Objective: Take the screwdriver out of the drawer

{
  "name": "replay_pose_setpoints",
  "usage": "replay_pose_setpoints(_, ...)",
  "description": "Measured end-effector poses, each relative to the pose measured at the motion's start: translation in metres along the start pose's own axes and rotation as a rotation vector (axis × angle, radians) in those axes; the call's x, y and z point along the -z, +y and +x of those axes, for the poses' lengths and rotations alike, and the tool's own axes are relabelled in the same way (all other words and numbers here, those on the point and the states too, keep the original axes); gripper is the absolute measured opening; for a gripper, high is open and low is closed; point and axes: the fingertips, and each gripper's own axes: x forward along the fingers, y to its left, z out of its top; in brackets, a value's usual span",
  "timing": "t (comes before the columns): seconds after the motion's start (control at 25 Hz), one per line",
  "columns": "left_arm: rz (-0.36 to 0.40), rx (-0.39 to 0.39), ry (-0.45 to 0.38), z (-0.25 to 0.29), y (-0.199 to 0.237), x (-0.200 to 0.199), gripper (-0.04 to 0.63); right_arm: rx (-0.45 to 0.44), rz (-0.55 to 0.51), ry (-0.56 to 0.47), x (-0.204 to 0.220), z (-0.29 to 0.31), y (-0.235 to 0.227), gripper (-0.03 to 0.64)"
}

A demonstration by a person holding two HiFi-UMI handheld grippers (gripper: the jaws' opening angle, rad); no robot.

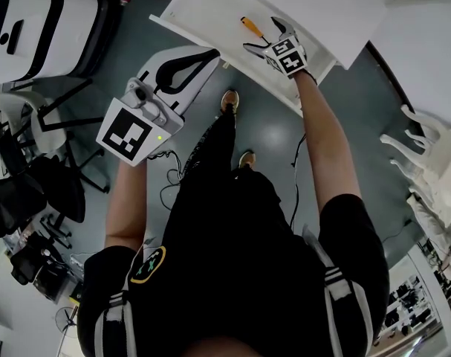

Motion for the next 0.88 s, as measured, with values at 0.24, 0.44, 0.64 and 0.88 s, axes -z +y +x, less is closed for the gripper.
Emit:
replay_pose_setpoints(0.24, -0.007, -0.014, 0.011, 0.000, 0.009, 0.007, 0.017, 0.002, 0.043, 0.085, 0.030, 0.024, -0.012, 0.551)
replay_pose_setpoints(0.44, -0.005, -0.024, 0.021, -0.003, 0.010, 0.011, 0.017, 0.008, 0.066, 0.119, 0.049, 0.033, -0.016, 0.546)
replay_pose_setpoints(0.64, -0.013, -0.033, 0.023, -0.004, 0.010, 0.015, 0.017, 0.017, 0.059, 0.146, 0.053, 0.039, -0.019, 0.538)
replay_pose_setpoints(0.88, -0.022, -0.036, 0.031, -0.004, 0.011, 0.019, 0.017, 0.018, 0.060, 0.168, 0.060, 0.043, -0.023, 0.508)
